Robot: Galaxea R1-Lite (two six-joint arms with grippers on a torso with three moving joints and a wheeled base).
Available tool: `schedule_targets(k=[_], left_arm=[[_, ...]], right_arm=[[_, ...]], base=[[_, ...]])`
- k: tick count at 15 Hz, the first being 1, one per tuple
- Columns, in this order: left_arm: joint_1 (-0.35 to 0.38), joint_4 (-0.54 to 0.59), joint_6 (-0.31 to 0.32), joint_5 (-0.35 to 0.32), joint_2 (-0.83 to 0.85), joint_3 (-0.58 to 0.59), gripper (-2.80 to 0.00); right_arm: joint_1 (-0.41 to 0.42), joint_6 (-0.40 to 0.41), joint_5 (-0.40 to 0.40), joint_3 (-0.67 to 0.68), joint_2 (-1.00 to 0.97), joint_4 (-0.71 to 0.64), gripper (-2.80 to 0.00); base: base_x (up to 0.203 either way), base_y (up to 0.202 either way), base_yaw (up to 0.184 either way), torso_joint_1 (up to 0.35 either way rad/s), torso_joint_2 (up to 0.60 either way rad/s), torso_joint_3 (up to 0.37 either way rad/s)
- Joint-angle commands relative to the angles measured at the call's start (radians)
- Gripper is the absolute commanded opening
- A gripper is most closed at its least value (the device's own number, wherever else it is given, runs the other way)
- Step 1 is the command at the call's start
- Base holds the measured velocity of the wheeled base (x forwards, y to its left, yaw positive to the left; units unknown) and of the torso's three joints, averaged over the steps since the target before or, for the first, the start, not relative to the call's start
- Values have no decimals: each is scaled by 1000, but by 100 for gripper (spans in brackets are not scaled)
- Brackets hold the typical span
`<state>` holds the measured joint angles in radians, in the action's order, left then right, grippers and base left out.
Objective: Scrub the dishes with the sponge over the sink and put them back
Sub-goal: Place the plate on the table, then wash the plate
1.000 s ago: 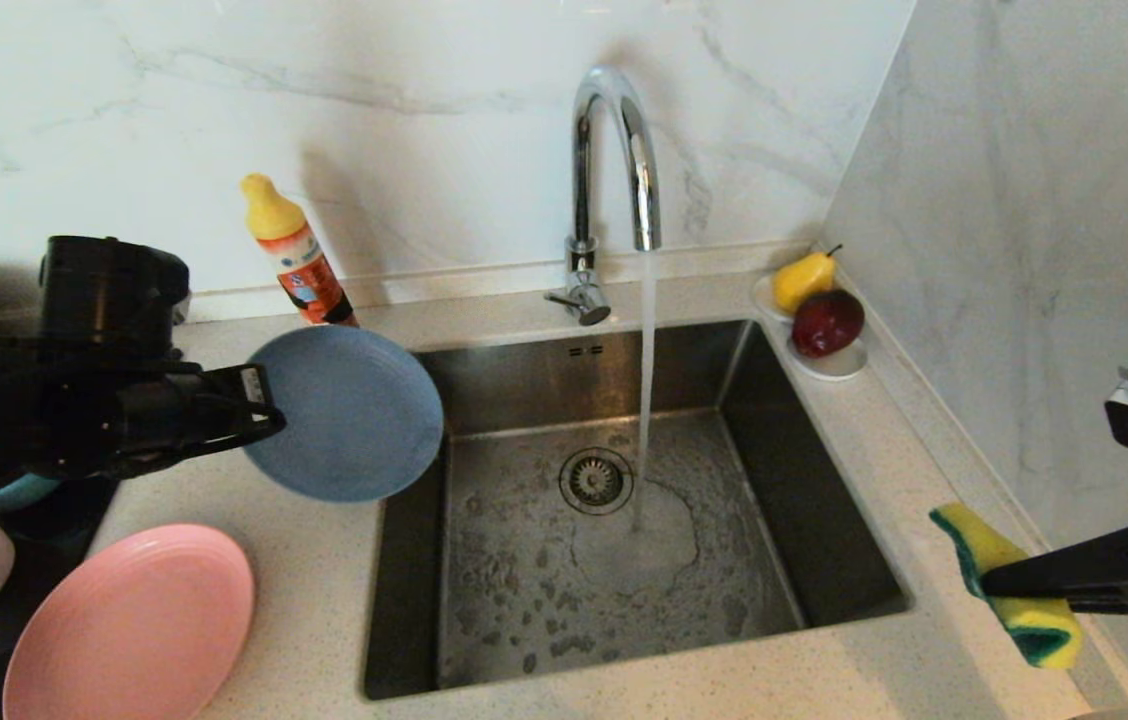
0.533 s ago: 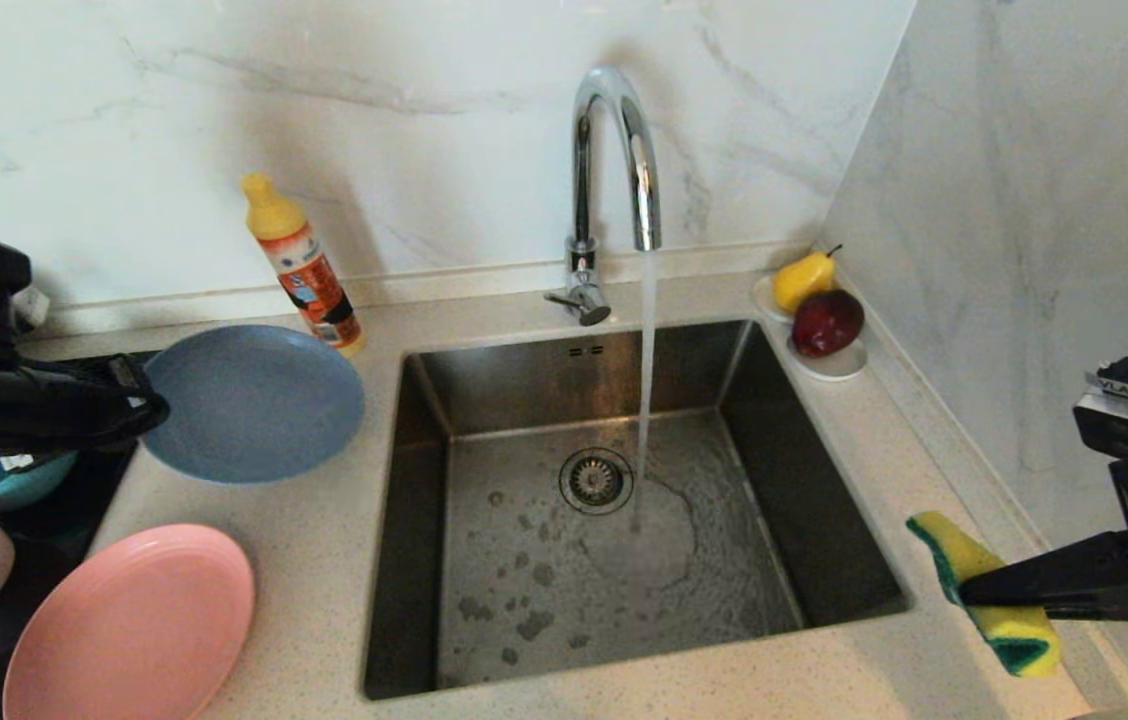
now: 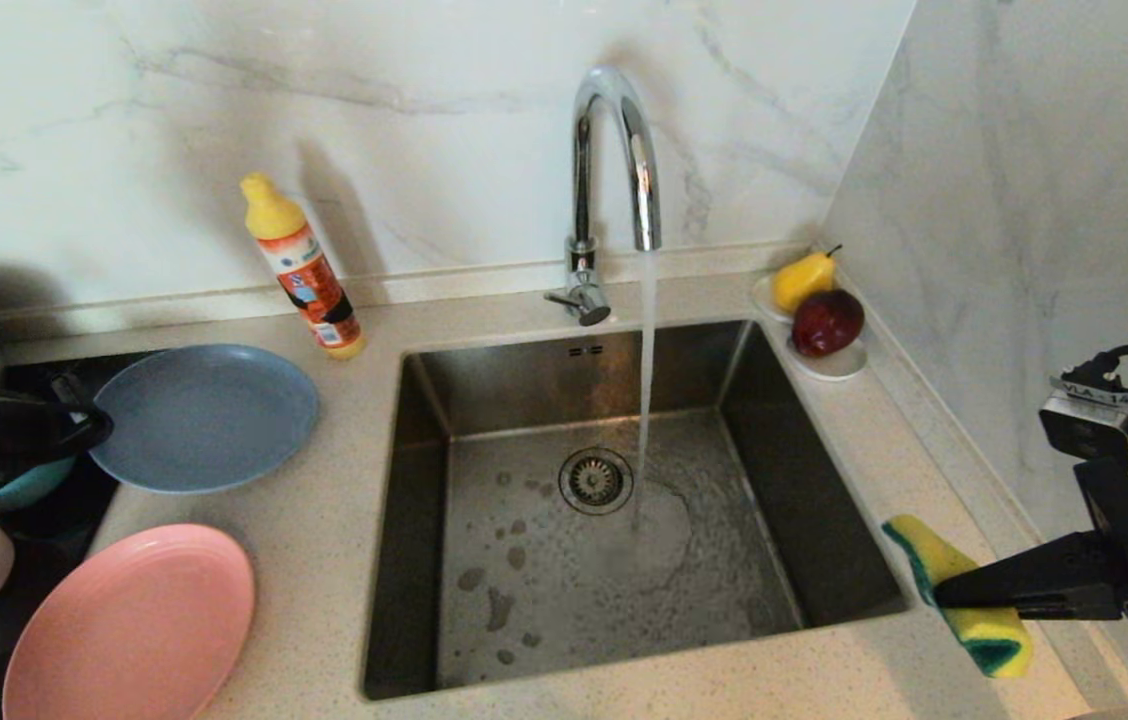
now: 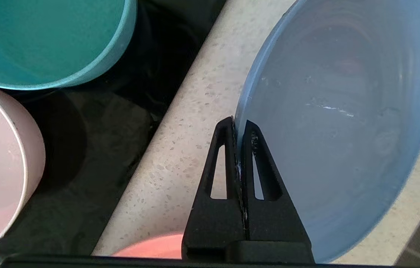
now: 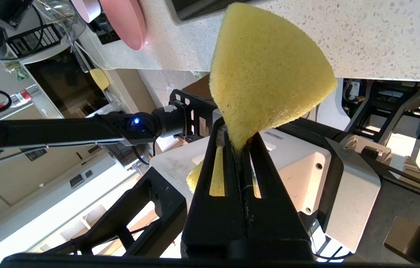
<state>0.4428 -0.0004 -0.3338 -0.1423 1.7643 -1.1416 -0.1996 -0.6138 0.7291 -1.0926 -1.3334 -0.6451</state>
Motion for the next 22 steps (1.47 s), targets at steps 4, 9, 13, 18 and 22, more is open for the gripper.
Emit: schedule_targets(k=[4, 9, 13, 18, 22], left_arm=[[22, -43, -5, -10, 87, -9, -264], [22, -56, -20, -9, 60, -12, 0], [21, 109, -20, -7, -77, 0, 0], [66, 322, 114, 0, -202, 102, -280], [70, 462, 260, 13, -247, 167, -280]], right_arm=[[-3, -1, 4, 17, -3, -1, -280], [-3, -3, 4, 31, -1, 24, -280], [-3, 4, 4, 30, 3, 25, -280], [-3, 3, 6, 19, -31, 71, -280], [-25, -4, 5, 30, -23, 70, -280]], base=[[0, 0, 0, 0, 0, 0], [0, 0, 0, 0, 0, 0], [0, 0, 0, 0, 0, 0], [0, 0, 0, 0, 0, 0], [0, 0, 0, 0, 0, 0]])
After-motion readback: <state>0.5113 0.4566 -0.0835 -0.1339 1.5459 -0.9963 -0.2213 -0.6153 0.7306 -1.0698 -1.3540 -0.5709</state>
